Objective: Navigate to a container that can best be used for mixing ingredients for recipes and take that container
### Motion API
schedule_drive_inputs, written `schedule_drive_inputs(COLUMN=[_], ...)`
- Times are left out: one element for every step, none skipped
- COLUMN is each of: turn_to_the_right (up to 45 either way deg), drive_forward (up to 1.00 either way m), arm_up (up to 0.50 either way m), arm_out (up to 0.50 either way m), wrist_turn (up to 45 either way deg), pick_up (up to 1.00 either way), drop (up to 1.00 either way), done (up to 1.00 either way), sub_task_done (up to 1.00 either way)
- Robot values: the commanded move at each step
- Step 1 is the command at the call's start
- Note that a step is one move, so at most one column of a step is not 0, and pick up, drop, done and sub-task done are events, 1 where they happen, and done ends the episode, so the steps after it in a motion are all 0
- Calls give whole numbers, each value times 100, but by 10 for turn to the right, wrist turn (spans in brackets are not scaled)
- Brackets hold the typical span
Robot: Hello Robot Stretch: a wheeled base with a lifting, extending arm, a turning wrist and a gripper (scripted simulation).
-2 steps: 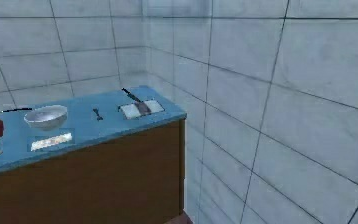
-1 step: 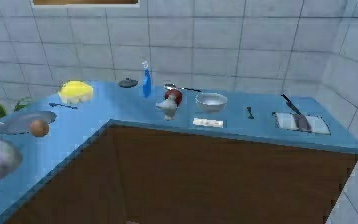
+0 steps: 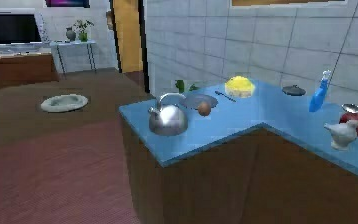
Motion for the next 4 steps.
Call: schedule_drive_inputs(turn_to_the_right=[-300,450,120,0], drive_forward=[0,0,0,65], arm_up=[0,0,0,0], arm_out=[0,0,0,0], wrist_turn=[0,0,0,0], pick_up=[0,0,0,0], drop=[0,0,0,0], done=[0,0,0,0], sub_task_done=[0,0,0,0])
